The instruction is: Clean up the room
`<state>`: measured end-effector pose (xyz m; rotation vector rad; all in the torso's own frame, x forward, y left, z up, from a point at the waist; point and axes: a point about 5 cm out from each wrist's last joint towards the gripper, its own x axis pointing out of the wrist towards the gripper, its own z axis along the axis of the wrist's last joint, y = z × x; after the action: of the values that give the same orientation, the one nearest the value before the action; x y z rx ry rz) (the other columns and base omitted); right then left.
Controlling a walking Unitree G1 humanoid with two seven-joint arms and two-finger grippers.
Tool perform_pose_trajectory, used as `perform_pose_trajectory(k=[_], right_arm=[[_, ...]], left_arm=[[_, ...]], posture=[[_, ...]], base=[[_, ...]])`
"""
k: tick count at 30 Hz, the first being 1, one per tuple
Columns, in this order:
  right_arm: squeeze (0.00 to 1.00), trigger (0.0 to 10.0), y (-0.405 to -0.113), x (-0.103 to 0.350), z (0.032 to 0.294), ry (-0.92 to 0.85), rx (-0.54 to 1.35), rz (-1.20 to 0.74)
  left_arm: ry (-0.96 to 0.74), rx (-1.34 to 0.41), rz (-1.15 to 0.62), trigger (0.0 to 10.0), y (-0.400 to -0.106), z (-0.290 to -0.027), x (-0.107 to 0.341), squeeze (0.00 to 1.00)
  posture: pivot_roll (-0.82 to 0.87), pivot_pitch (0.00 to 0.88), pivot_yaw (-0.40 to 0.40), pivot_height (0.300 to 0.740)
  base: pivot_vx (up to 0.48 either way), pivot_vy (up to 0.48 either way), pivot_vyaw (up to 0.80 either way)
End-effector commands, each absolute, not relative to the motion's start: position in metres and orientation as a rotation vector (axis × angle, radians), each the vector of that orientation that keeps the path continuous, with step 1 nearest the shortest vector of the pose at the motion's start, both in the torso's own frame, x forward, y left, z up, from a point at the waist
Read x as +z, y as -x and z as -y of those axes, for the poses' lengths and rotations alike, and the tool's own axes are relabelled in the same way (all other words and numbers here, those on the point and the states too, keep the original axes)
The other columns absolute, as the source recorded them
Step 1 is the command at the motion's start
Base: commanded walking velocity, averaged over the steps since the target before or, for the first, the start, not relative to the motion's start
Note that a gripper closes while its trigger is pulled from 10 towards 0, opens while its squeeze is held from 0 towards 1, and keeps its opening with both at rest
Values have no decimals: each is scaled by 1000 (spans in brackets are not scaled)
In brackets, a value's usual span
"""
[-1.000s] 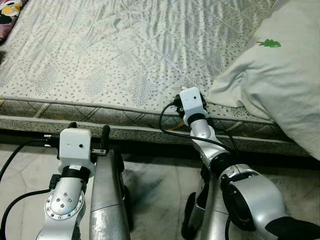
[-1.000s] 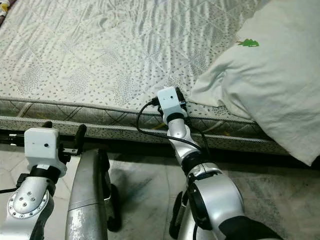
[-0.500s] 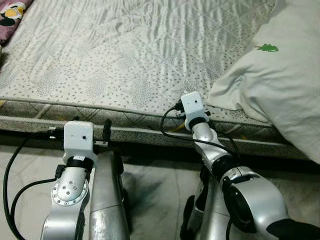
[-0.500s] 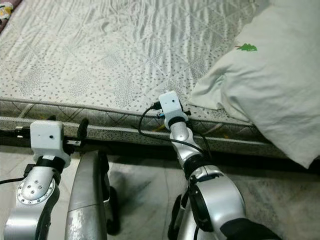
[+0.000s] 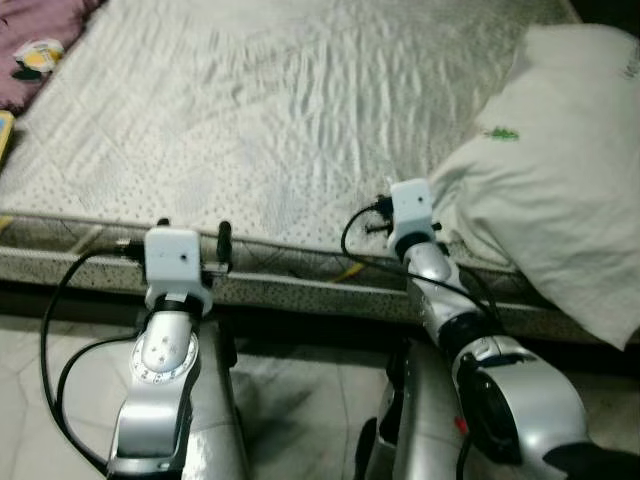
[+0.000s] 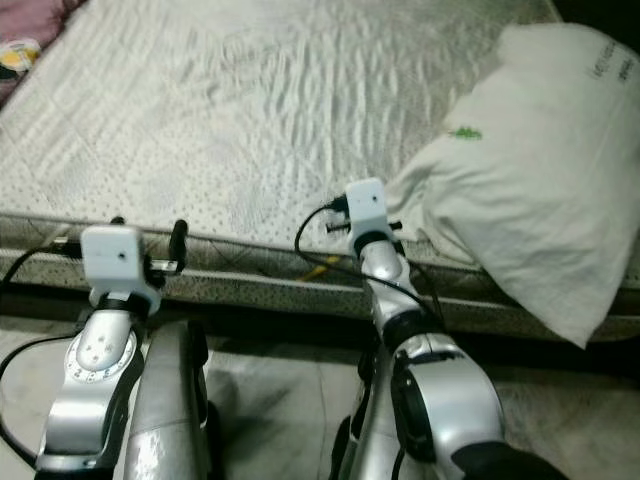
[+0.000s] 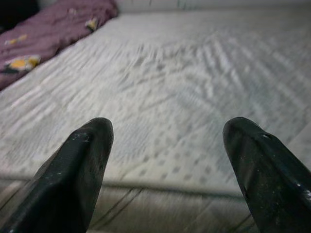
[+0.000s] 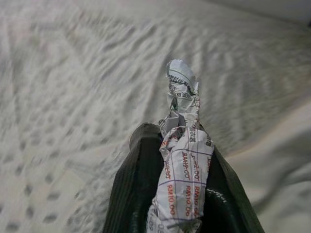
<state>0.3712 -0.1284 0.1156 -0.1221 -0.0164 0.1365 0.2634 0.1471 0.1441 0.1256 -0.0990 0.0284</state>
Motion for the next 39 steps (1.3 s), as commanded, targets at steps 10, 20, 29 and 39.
perform_pose_trajectory(k=[10, 20, 29, 39], right_arm=[[0, 0, -334, 107, 148, 12, 110, 101], [0, 5922, -270, 108, 156, 3, 61, 111], [0, 10000, -262, 120, 145, -98, 110, 107], [0, 10000, -266, 129, 135, -117, 142, 103]], left_arm=[[-97, -37, 106, 10000, -267, -134, 136, 0], [-103, -66, 55, 10000, -263, -146, 124, 0], [-85, -88, 29, 10000, -258, -141, 119, 0], [-86, -76, 23, 10000, -256, -145, 117, 0]], posture=[[-31, 33, 1, 509], [-83, 38, 68, 509], [-72, 39, 85, 532], [-65, 33, 72, 584]], base=[[0, 0, 0], [0, 0, 0], [0, 0, 0], [0, 0, 0]])
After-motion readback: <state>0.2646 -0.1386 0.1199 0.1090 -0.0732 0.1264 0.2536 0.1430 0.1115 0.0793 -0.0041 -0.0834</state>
